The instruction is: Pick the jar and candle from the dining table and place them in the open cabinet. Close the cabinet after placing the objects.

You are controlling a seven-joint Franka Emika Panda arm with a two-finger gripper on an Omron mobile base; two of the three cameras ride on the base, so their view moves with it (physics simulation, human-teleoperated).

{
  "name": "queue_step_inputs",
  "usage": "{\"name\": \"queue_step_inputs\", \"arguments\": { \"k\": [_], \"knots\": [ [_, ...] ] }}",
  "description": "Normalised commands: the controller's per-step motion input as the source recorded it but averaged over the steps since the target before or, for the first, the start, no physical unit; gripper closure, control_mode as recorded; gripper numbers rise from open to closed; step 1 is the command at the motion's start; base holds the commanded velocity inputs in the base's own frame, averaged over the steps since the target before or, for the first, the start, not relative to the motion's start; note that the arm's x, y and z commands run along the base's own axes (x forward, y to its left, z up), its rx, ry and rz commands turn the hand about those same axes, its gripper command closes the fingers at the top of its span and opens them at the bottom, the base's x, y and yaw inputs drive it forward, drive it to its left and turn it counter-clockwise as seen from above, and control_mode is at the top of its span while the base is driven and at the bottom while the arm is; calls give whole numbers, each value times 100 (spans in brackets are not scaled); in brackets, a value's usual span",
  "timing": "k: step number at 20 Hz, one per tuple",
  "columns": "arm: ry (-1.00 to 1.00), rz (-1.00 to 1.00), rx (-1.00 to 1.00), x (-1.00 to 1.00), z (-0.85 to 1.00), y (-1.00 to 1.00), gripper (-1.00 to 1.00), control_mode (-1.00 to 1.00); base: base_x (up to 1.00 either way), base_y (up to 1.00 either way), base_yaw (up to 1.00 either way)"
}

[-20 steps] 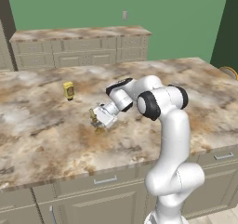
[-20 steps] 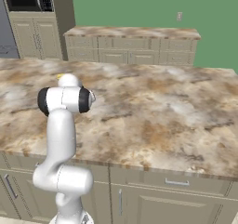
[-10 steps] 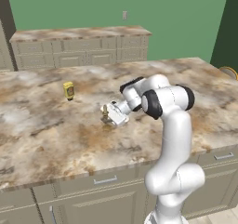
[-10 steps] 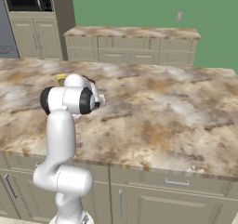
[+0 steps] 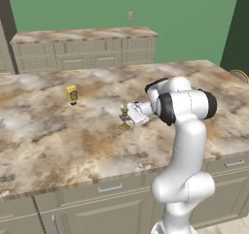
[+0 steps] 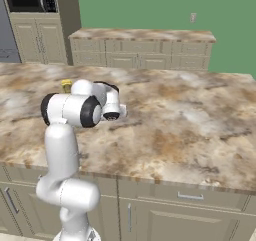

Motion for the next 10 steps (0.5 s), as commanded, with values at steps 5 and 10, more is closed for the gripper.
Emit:
{"name": "queue_step_inputs", "arguments": {
  "k": [5, 10],
  "knots": [
    [15, -25, 0, -34, 43, -61, 100, -100, 0, 0, 0],
    [5, -26, 0, -32, 52, -27, 100, -100, 0, 0, 0]
  ]
}}
